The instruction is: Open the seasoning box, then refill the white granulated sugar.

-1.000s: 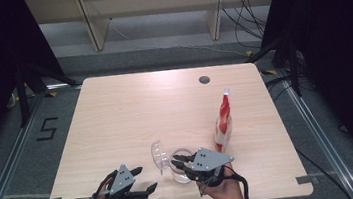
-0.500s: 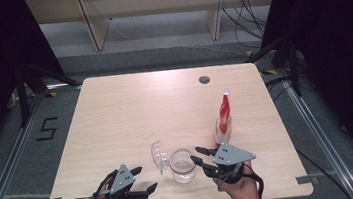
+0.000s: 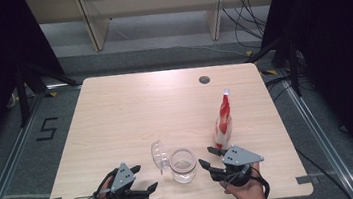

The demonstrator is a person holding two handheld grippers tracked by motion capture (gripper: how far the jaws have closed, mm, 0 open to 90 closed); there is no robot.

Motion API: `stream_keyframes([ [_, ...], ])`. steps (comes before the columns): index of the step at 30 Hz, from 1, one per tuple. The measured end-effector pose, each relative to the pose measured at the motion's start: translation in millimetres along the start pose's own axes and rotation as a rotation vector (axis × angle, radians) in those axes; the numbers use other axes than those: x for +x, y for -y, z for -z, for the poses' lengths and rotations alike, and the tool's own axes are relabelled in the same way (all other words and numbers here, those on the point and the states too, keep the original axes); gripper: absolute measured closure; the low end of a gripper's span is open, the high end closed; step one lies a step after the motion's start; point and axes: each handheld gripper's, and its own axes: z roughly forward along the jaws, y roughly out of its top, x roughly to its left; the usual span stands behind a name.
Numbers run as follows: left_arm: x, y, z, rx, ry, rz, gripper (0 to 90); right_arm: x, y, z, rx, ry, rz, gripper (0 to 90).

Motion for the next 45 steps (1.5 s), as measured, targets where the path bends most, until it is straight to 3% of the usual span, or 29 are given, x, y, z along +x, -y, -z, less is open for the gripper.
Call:
stream_keyframes([
  [1, 0.0, 0.1, -0.1, 0.001, 0.001, 0.0, 19.5, -1.9, 1.5, 0.3, -0.01, 0.017, 0.01, 46.3],
  [2, -0.2, 0.4, 0.1, 0.003, 0.002, 0.001, 19.3, -0.9, 2.4, 1.0, -0.002, 0.009, -0.016, 45.8],
  [5, -0.5, 0.6, 1.4, 0.001, -0.002, 0.003, 18.9, -2.5, 5.7, 4.0, 0.011, 0.021, -0.033, 43.4],
  [6, -0.1, 0.3, 1.8, 0.001, -0.004, -0.003, 18.8, -4.1, 6.3, 5.2, 0.002, 0.036, -0.018, 42.8],
  [7, 0.3, 0.4, 1.8, -0.001, 0.001, 0.0, 18.5, -3.0, 7.4, 6.8, 0.017, 0.031, -0.047, 42.7],
  [14, 0.6, 0.8, 2.7, 0.008, 0.002, 0.0, 18.2, -10.7, 14.2, 16.7, 0.014, 0.065, -0.091, 41.2],
  [16, 0.1, 0.7, 2.0, -0.01, -0.002, 0.009, 18.2, -13.5, 16.0, 20.1, 0.015, 0.087, -0.099, 40.3],
  [20, 0.3, 0.6, 2.1, 0.004, -0.012, -0.001, 18.1, -19.4, 20.0, 25.6, 0.019, 0.138, -0.124, 35.9],
  [21, 1.6, 0.2, 2.9, 0.025, -0.02, -0.023, 18.1, -21.0, 20.8, 27.0, 0.017, 0.15, -0.128, 35.5],
  [22, -0.3, 0.5, 1.9, 0.002, -0.012, 0.0, 18.1, -22.4, 21.3, 27.7, 0.016, 0.157, -0.13, 34.8],
  [24, 0.0, 0.3, 1.9, -0.004, -0.01, -0.005, 18.1, -26.4, 21.9, 30.3, 0.008, 0.187, -0.129, 32.5],
  [26, 1.7, -0.2, 2.0, 0.004, -0.011, -0.027, 18.1, -28.8, 22.9, 30.7, 0.009, 0.205, -0.147, 29.6],
  [28, -0.7, 1.0, 1.0, 0.003, -0.006, 0.001, 18.1, -31.4, 23.6, 29.4, 0.003, 0.217, -0.139, 26.0],
  [34, 0.9, 3.2, 1.7, 0.011, -0.006, -0.013, 18.1, -34.2, 21.6, 20.8, -0.018, 0.287, -0.171, 21.0],
  [35, 1.1, 3.1, 1.7, 0.009, -0.005, -0.014, 18.1, -38.2, 21.1, 18.4, -0.021, 0.282, -0.143, 21.5],
  [36, 0.6, 2.8, 2.4, 0.013, -0.009, -0.015, 18.1, -39.1, 21.1, 15.6, -0.029, 0.27, -0.154, 21.6],
  [37, -0.1, 2.9, 2.4, 0.013, -0.011, -0.013, 18.1, -40.8, 21.2, 12.8, -0.027, 0.297, -0.132, 21.3],
  [39, 1.2, 2.2, 2.3, 0.014, -0.003, -0.044, 18.1, -43.1, 20.6, 8.8, -0.002, 0.274, -0.149, 22.3],
  [43, 0.3, 2.9, 1.0, 0.01, -0.006, -0.021, 18.1, -48.7, 20.6, -1.3, -0.025, 0.285, -0.149, 21.9],
  [45, 1.1, 3.1, 1.4, 0.026, -0.01, -0.03, 18.1, -50.9, 20.6, -6.7, -0.016, 0.295, -0.156, 21.0],
])
